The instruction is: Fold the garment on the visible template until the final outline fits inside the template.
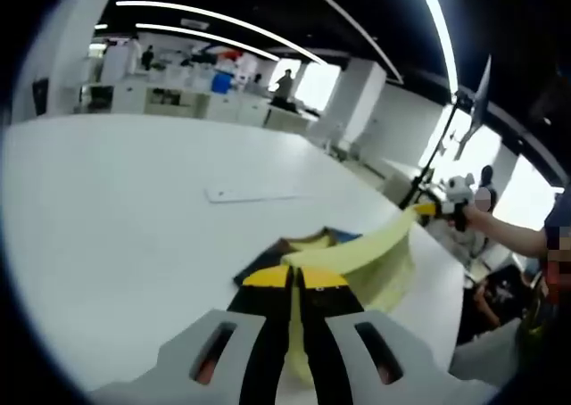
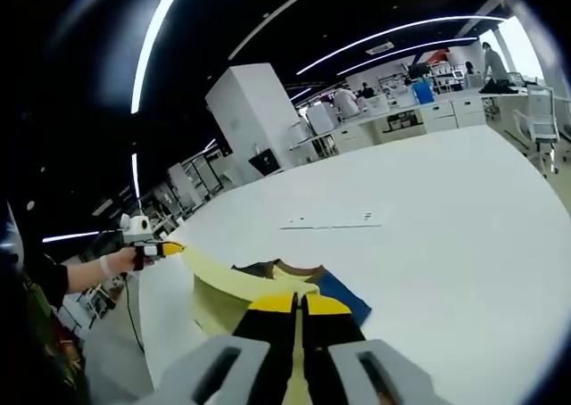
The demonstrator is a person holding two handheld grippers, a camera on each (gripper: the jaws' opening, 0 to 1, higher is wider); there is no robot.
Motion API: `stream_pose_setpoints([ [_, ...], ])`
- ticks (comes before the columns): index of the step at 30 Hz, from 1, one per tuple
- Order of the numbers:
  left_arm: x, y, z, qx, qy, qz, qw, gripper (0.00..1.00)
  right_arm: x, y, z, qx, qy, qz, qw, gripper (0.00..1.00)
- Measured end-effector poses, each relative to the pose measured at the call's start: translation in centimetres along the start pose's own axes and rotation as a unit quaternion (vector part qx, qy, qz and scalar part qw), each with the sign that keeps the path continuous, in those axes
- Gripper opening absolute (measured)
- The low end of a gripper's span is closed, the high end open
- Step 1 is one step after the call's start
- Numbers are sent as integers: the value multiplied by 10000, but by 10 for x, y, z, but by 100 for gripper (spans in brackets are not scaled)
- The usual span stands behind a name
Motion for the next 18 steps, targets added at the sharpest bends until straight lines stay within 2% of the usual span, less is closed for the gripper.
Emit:
stream_pose_setpoints([
  [1, 5, -6, -1, 1, 69, 30, 10000, 0, 2, 0, -4, 22, 7, -28, 10000, 0],
  [7, 27, -36, 1, -36, 247, 102, 9996, 0, -23, -25, -2, 43, -138, -124, 9998, 0],
  [8, 26, -39, -2, -18, 252, 124, 9996, 0, -25, -29, -3, 62, -146, -136, 9998, 0],
  [9, 31, -45, -5, 12, 283, 159, 9995, 0, -33, -39, -3, 98, -138, -140, 9998, 0],
  [18, 70, -75, -22, 165, 540, 263, 9981, 0, -64, -74, -24, 421, -321, -289, 9982, 0],
])
Point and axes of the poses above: the point that each gripper's makers call its tool centre point, and the gripper's own axes: y roughly backward along the fingers, x roughly to its left, z roughly out of its top, the point moved 9 cm from there along y, roughly backward along the fingers, and after that the axes turned 4 degrees about y, right-handed, at the moved point
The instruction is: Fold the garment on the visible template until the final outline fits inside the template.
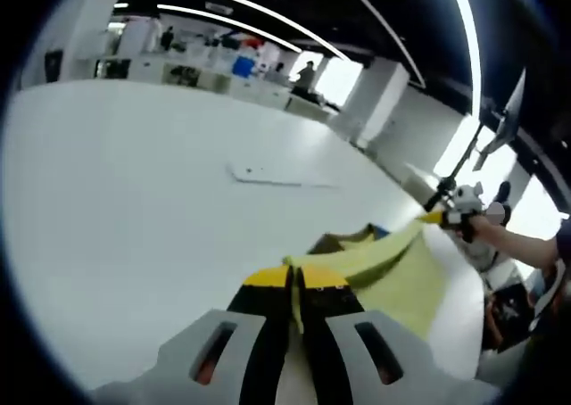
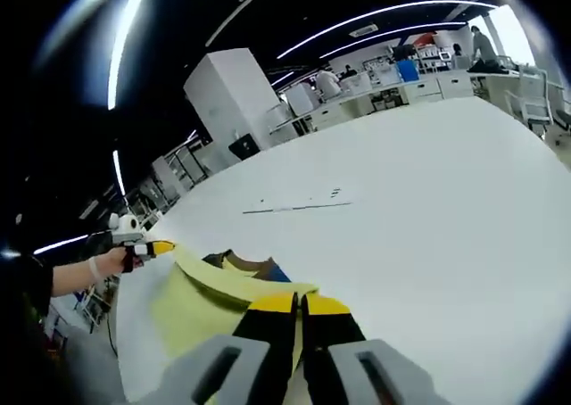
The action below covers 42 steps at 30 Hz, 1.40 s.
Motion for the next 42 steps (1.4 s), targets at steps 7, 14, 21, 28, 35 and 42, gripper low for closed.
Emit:
stream_pose_setpoints([
  [7, 10, -7, -9, -45, 91, 119, 9999, 0, -6, -11, -10, 95, -76, -71, 9999, 0],
  [14, 10, -12, -18, -316, 26, 377, 9988, 0, -15, -22, -14, -31, 78, -190, 9998, 0],
  [21, 2, -13, -28, -200, -2, 526, 9984, 0, -17, -24, -23, 94, 77, -256, 9996, 0],
  [28, -15, -9, -35, -194, -345, 430, 9983, 0, -21, -26, -21, 119, 210, -202, 9995, 0],
  [35, -35, 2, -33, -148, -1059, 446, 9933, 15, -17, -15, -18, 210, 833, -221, 9961, 21],
  [42, -31, 11, -19, 143, -2074, 427, 9772, 24, -16, -5, -6, 272, 1303, -270, 9907, 36],
])
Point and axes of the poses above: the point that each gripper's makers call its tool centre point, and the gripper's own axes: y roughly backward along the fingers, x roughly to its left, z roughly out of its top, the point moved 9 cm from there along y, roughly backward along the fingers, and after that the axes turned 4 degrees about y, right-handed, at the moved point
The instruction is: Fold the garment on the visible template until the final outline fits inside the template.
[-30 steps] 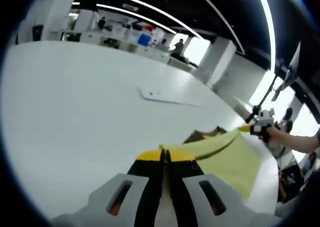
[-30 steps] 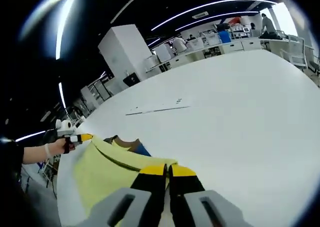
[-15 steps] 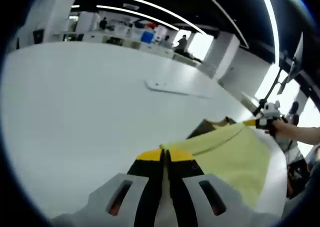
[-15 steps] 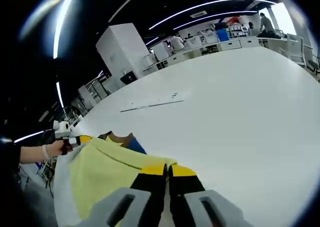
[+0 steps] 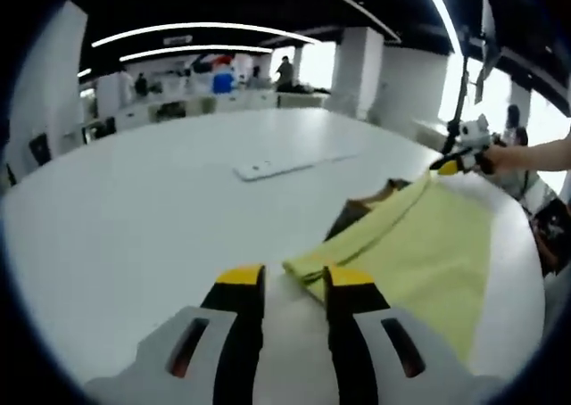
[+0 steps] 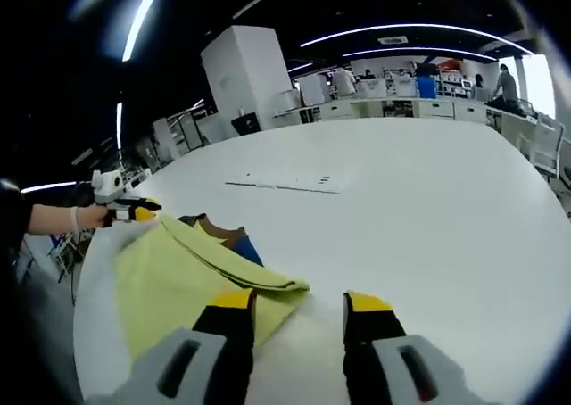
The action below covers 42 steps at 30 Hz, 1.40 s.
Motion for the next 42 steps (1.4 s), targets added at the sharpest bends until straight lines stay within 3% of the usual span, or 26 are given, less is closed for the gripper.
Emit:
stream_pose_setpoints([
  [2, 4, 1, 2, 33, -291, -60, 9996, 27, 0, 2, 1, 73, 208, 25, 9998, 36],
  [5, 7, 2, 2, 126, -479, -142, 9987, 30, 4, 2, 5, 268, 871, 93, 9958, 38],
  [7, 9, 3, 3, 282, -946, -153, 9950, 30, 5, 2, 6, 464, 1314, 66, 9902, 39],
  [8, 4, 3, 2, 414, -1173, -160, 9921, 31, 6, 1, 6, 603, 1598, 87, 9853, 38],
  [11, -1, 0, 3, 564, -1737, -187, 9830, 29, 5, -5, 6, 908, 2641, 186, 9600, 36],
  [13, -9, -1, 5, 625, -1918, -137, 9794, 28, 5, -8, 8, 975, 2925, 235, 9510, 36],
  [15, -8, -5, 7, 715, -2469, -71, 9664, 29, 13, -13, 15, 984, 3284, 276, 9390, 35],
  [20, 8, -12, 9, 816, -3248, 125, 9422, 28, 14, -20, 18, 1103, 3912, 374, 9129, 31],
  [24, 14, -16, 8, 966, -3746, -25, 9221, 24, 15, -23, 18, 1159, 4076, 417, 9048, 30],
  [25, 16, -17, 8, 987, -3777, -32, 9207, 23, 15, -23, 18, 1167, 4087, 422, 9042, 29],
  [26, 16, -19, 7, 1004, -3659, -32, 9252, 23, 15, -24, 17, 1202, 4126, 425, 9019, 29],
  [27, 18, -21, 7, 1000, -3695, -25, 9238, 23, 15, -25, 16, 1216, 4147, 434, 9007, 29],
  [28, 21, -23, 7, 1024, -3847, 8, 9173, 23, 15, -26, 16, 1232, 4206, 436, 8978, 28],
  [31, 20, -28, 7, 1088, -3918, -23, 9136, 21, 16, -28, 15, 1243, 4395, 415, 8886, 23],
  [33, 18, -30, 7, 1147, -4094, -44, 9051, 19, 17, -30, 14, 1251, 4409, 433, 8877, 22],
  [37, 10, -33, 6, 1154, -4052, -91, 9069, 9, 18, -31, 12, 1272, 4434, 427, 8862, 15],
  [40, 11, -34, 3, 1235, -4114, -70, 9030, 6, 19, -32, 12, 1272, 4456, 406, 8852, 9],
  [42, 9, -33, 3, 1241, -4018, -73, 9072, 4, 19, -33, 11, 1296, 4410, 377, 8873, 4],
])
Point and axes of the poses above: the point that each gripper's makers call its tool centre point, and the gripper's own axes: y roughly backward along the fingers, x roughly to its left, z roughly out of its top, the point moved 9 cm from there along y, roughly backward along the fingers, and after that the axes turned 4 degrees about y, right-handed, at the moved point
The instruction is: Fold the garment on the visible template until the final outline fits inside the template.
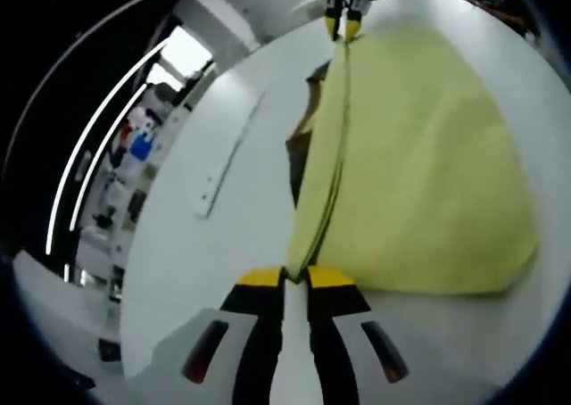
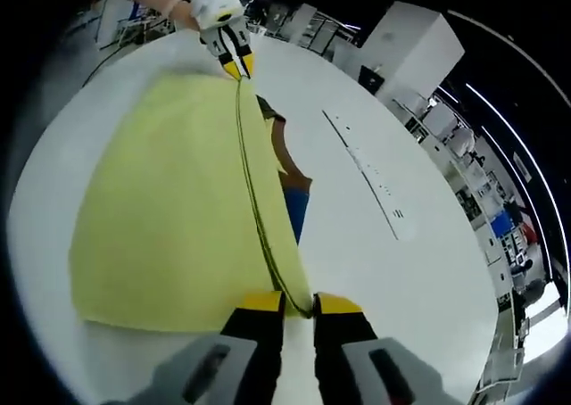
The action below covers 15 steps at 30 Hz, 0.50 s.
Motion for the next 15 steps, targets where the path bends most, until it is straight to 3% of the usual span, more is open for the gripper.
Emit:
stream_pose_setpoints([
  [7, 4, 8, 3, -86, 603, 54, 9981, 0, -3, 6, 3, -165, -424, -74, 9989, 0],
  [8, -2, 19, 7, -31, 918, 200, 9956, 0, -5, 8, 3, -239, -584, -74, 9980, 0],
  [10, 3, 19, 7, -109, 1370, 232, 9902, 0, -9, 10, 2, -272, -661, -110, 9974, 0],
  [13, 7, 21, 10, -224, 1817, 259, 9827, 0, -11, 15, 6, -485, -1128, -102, 9924, 0],
  [15, 12, 20, 13, -385, 2309, 270, 9718, 0, -16, 18, 5, -631, -1528, -142, 9861, 0],
])
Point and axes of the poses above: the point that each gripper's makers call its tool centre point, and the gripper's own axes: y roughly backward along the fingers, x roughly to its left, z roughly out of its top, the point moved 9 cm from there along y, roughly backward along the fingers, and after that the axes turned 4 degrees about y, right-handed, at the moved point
